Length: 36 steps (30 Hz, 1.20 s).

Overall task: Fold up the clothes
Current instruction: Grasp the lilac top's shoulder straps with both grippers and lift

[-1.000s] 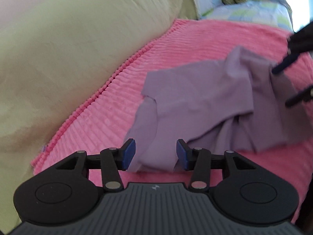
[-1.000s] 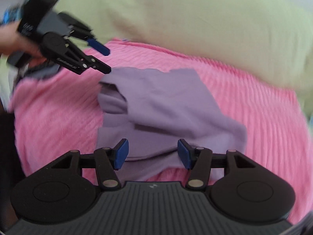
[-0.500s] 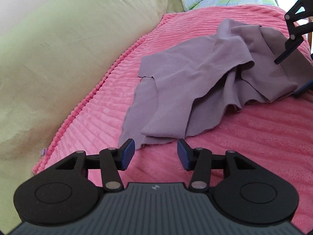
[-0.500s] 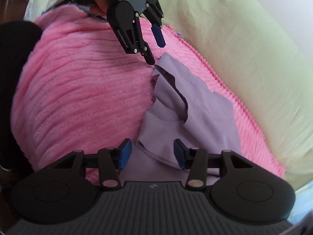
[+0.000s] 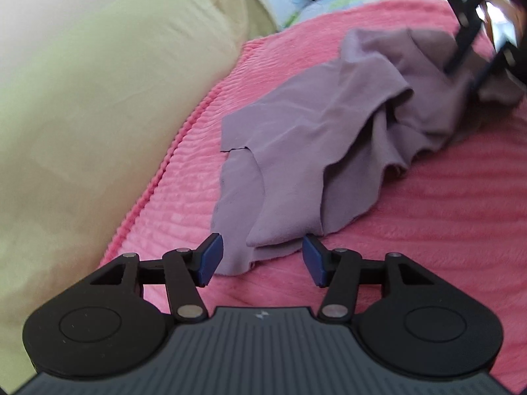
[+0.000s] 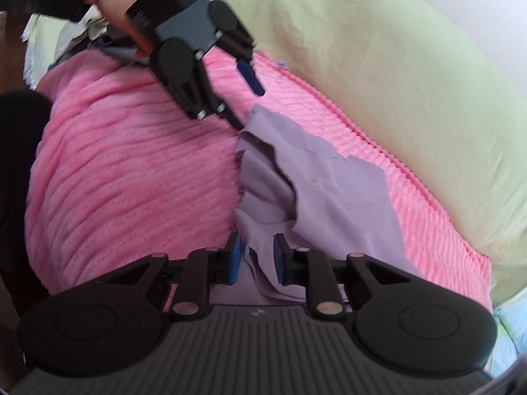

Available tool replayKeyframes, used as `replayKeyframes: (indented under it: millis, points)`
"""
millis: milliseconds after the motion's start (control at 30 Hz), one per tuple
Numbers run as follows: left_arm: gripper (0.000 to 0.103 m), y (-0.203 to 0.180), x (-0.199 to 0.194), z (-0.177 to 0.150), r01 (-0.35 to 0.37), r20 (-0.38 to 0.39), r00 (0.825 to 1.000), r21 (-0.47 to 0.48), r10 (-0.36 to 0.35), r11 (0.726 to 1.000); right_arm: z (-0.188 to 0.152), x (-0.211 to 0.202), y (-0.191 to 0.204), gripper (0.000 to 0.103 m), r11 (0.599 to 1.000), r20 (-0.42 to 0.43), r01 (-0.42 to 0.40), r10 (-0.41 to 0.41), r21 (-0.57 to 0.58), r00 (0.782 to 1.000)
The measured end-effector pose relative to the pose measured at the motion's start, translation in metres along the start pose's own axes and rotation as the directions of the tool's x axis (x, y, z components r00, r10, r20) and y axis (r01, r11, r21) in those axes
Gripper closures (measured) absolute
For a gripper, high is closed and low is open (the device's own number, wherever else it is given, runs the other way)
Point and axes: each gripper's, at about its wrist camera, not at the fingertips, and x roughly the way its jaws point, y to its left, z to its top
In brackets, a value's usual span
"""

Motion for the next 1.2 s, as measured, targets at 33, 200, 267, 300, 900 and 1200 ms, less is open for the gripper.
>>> replayKeyframes:
  millis: [33, 200, 267, 300, 900, 1200]
  points:
    - [0.046, -0.002, 0.002, 0.001, -0.009, 0.001, 1.0, 0.032, 0.009, 0.999, -0.001, 0.001, 0.0, 0.089, 1.0, 0.0, 0.007, -0.007, -0.008, 1.0]
    - [0.045, -0.011, 0.004, 0.001, -0.041, 0.041, 0.999, 0.192, 0.034, 0.98, -0.004, 0.002, 0.003, 0.09, 0.999, -0.003, 0.024, -0.024, -0.037, 1.0]
    - [0.045, -0.014, 0.004, 0.001, -0.041, 0.057, 0.998, 0.242, 0.028, 0.969, -0.005, 0.004, 0.004, 0.09, 0.998, -0.002, 0.03, -0.03, -0.047, 1.0]
    - [0.045, -0.016, 0.004, 0.002, -0.045, 0.069, 0.997, 0.271, 0.027, 0.961, -0.005, 0.005, 0.005, 0.09, 0.998, -0.002, 0.033, -0.033, -0.053, 0.999]
    - [0.101, 0.019, -0.056, 0.046, -0.033, 0.125, 0.992, 0.009, 0.032, 0.999, 0.012, -0.054, -0.033, 0.102, 0.992, 0.061, 0.039, -0.047, 0.117, 0.997]
    - [0.101, 0.031, -0.144, 0.071, -0.099, 0.177, 0.978, -0.074, 0.111, 0.992, 0.028, -0.131, -0.055, 0.102, 0.976, 0.165, 0.05, -0.086, 0.21, 0.983]
